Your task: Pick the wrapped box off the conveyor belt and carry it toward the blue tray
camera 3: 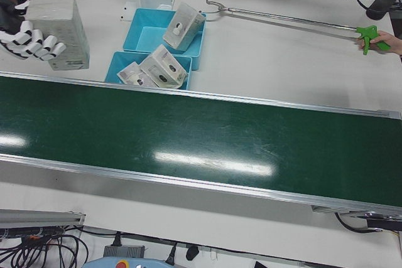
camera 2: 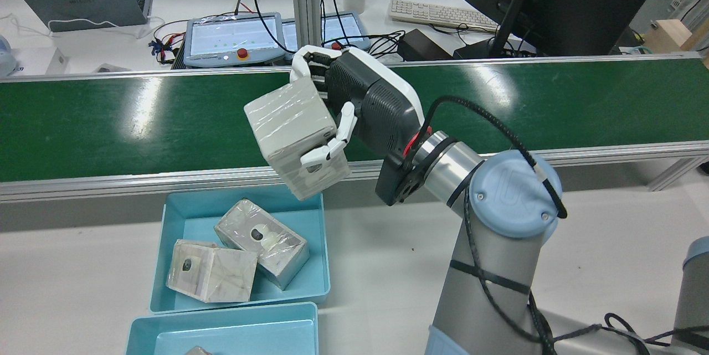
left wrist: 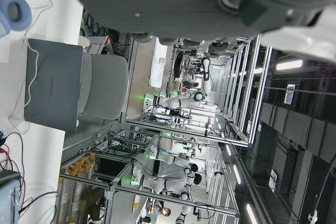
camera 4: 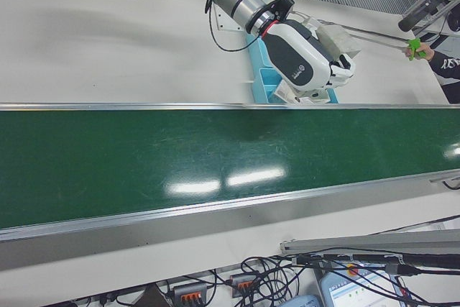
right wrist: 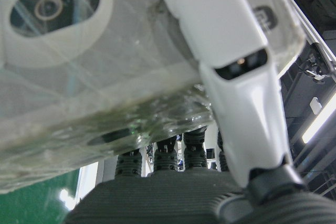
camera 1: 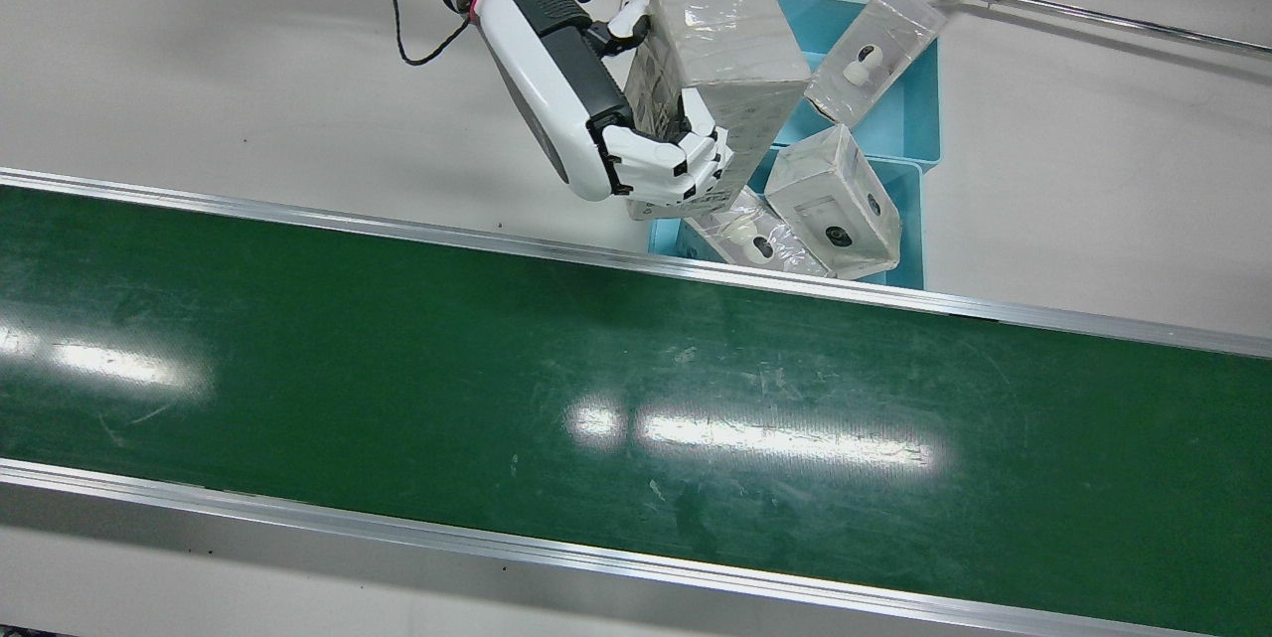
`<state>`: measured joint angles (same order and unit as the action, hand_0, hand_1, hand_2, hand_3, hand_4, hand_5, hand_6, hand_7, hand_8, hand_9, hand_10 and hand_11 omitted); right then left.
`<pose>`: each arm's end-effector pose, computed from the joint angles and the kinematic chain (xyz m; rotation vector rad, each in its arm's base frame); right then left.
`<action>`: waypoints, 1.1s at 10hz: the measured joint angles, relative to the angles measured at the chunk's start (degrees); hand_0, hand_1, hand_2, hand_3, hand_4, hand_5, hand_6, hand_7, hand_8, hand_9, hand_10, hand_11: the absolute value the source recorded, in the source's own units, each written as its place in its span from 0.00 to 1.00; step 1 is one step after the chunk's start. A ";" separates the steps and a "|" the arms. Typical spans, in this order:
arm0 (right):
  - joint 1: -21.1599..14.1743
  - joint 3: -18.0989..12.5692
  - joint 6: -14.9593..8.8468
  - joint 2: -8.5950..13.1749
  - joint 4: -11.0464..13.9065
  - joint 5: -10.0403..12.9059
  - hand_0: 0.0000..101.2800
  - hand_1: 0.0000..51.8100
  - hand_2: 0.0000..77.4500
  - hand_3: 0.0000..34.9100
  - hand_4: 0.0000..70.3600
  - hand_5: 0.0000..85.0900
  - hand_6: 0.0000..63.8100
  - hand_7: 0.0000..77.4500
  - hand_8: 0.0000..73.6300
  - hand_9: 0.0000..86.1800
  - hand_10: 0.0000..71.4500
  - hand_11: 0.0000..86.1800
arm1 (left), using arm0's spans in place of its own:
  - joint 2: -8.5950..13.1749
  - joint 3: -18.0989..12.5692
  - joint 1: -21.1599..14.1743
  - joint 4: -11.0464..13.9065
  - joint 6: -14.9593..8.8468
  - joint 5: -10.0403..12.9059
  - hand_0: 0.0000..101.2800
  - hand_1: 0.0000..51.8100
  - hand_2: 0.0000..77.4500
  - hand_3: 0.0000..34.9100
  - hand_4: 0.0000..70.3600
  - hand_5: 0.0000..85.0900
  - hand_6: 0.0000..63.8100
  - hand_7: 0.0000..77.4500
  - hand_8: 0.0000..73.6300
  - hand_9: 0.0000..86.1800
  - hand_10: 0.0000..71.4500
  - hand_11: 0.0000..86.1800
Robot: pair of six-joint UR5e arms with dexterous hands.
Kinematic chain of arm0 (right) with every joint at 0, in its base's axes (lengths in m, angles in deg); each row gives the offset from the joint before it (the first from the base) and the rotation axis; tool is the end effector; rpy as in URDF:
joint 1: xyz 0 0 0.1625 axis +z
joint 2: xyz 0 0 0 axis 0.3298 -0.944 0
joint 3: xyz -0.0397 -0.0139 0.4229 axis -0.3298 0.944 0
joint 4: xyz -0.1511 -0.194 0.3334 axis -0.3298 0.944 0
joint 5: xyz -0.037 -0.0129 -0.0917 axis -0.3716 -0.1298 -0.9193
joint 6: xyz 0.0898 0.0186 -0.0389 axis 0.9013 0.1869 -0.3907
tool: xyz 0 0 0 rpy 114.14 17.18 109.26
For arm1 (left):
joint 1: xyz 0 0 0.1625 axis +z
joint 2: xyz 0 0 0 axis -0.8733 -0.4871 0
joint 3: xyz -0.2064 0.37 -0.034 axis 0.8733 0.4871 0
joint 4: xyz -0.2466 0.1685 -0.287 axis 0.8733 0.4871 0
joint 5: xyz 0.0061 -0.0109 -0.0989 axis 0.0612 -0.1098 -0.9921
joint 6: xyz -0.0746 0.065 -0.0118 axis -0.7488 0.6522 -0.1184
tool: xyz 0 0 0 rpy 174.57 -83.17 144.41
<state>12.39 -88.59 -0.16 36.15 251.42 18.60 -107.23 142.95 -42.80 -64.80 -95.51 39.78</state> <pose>-0.3906 -0.4478 0.1604 -0.5864 -2.3902 1.4540 -0.2245 -0.5053 0.5257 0.2960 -2.1438 2.2297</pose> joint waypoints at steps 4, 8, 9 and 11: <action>-8.28 5.50 -4.18 -0.42 -6.15 4.84 0.50 0.01 0.43 0.11 0.53 0.82 0.56 0.89 0.66 0.61 0.69 0.46 | 0.00 0.00 0.00 0.00 0.00 0.00 0.00 0.00 0.01 0.00 0.00 0.01 0.00 0.01 0.00 0.00 0.01 0.00; -9.02 7.61 -4.32 -0.08 -8.66 1.90 0.59 0.02 0.30 0.08 0.43 0.72 0.56 0.89 0.42 0.58 0.49 0.33 | 0.00 0.00 0.00 0.00 0.00 0.00 0.00 0.00 0.01 0.00 0.00 0.01 0.01 0.00 0.00 0.00 0.01 0.00; -9.04 7.70 -4.31 0.01 -8.73 1.42 0.52 0.02 0.30 0.20 0.22 0.48 0.56 0.89 0.13 0.35 0.18 0.09 | 0.00 0.00 0.00 0.00 0.00 0.00 0.00 0.00 0.01 0.00 0.00 0.01 0.00 0.01 0.00 0.00 0.01 0.00; -9.09 7.78 -4.28 0.12 -8.78 0.80 0.49 0.02 0.30 0.30 0.20 0.36 0.56 0.89 0.00 0.22 0.00 0.02 | 0.00 0.00 0.00 0.00 0.00 0.00 0.00 0.00 0.01 0.00 0.00 0.01 0.00 0.00 0.00 0.00 0.01 0.00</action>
<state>3.31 -80.81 -4.44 36.27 242.65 19.40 -107.23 142.95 -42.80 -64.80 -95.51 39.79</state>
